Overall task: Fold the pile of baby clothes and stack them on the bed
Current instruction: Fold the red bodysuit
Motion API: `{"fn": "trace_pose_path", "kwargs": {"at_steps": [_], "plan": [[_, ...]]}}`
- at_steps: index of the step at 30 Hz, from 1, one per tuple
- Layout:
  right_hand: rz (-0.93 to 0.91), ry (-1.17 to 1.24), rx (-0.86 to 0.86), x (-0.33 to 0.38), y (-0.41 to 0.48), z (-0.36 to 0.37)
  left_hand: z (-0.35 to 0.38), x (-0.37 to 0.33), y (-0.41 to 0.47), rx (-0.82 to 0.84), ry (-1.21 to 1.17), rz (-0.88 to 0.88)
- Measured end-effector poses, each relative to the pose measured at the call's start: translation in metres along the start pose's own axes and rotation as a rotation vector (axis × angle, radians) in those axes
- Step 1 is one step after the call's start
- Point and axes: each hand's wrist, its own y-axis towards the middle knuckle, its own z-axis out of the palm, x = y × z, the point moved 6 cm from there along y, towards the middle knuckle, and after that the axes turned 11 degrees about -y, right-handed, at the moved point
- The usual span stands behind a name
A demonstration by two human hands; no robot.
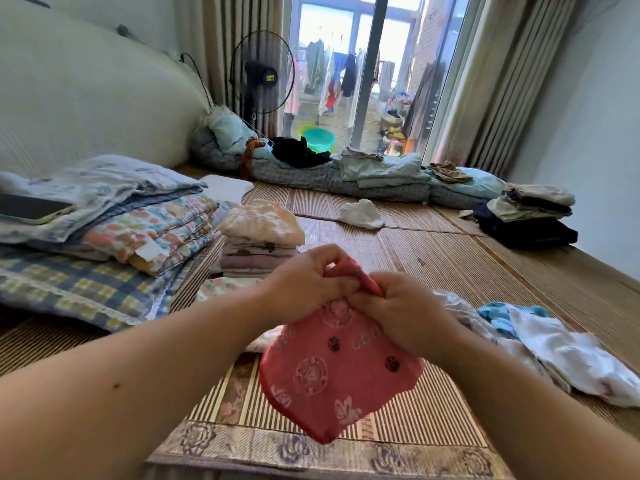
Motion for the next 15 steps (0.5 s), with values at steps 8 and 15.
{"fn": "trace_pose_path", "kwargs": {"at_steps": [8,15], "plan": [[0.017,0.227,-0.014,0.029,0.023,-0.019,-0.041,0.084,-0.058,0.141,-0.207,-0.427],[0.171,0.440,0.027,0.019,0.052,0.024,-0.083,0.103,-0.068,-0.325,-0.838,-0.344]]}}
